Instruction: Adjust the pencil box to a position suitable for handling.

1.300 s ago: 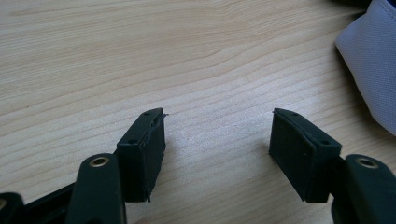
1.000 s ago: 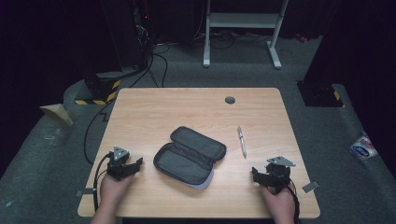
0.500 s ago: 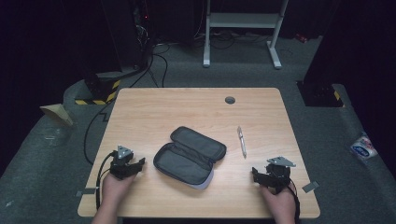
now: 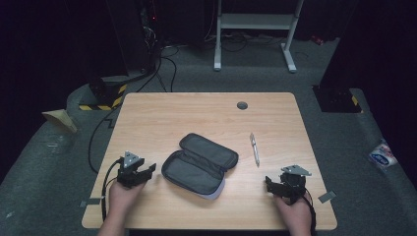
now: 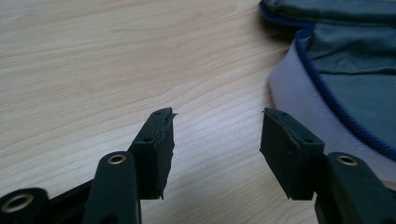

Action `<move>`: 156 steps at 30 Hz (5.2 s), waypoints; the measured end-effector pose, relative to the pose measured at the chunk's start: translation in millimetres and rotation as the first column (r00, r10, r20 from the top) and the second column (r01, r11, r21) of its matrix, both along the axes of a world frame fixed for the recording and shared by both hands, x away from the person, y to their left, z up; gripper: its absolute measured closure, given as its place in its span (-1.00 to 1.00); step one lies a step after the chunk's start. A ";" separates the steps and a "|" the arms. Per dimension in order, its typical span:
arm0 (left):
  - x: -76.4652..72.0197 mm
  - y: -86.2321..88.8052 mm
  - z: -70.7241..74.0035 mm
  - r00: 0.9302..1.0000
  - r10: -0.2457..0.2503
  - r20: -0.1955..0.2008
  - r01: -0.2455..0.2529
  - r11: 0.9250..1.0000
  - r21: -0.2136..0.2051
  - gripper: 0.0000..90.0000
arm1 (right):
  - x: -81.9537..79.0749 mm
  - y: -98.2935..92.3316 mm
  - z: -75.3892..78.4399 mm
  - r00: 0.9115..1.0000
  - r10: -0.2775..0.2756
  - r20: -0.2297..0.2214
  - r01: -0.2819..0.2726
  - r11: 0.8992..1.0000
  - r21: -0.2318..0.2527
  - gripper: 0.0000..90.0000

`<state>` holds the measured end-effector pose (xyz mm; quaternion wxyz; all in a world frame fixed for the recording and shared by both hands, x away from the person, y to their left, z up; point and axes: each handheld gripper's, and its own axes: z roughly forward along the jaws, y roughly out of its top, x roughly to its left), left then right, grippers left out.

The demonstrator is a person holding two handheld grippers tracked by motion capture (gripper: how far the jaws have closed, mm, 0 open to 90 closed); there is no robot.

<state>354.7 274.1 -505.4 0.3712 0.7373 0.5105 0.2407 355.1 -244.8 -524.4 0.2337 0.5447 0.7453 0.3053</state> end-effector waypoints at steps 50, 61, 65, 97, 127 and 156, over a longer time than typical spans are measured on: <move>-6.7 -39.2 5.2 0.983 -0.184 0.014 0.185 0.982 -0.041 0.24 | -24.1 75.7 30.2 0.973 0.194 0.126 -0.210 0.969 0.133 -0.21; -11.9 -43.7 3.5 0.981 -0.196 0.016 0.196 0.980 -0.030 0.26 | -21.5 140.5 32.2 0.940 0.307 0.149 -0.327 0.934 0.145 -0.11; -14.1 -46.6 4.6 0.978 -0.210 0.019 0.210 0.977 -0.033 0.26 | -20.4 139.5 27.7 0.947 0.301 0.114 -0.316 0.935 0.161 -0.04; -24.2 -83.8 3.3 0.928 -0.372 0.005 0.372 0.928 -0.020 0.20 | -45.4 97.2 28.8 0.958 0.284 0.039 -0.286 0.936 0.206 0.68; -22.8 -92.2 -2.6 0.932 -0.362 0.026 0.363 0.932 -0.022 0.15 | 9.5 104.7 20.3 0.957 0.265 0.118 -0.280 0.950 0.142 0.83; -29.1 -74.2 18.2 0.941 -0.306 0.143 0.317 0.946 -0.061 0.17 | 0.2 92.6 33.2 0.950 0.260 0.175 -0.290 0.941 0.175 0.66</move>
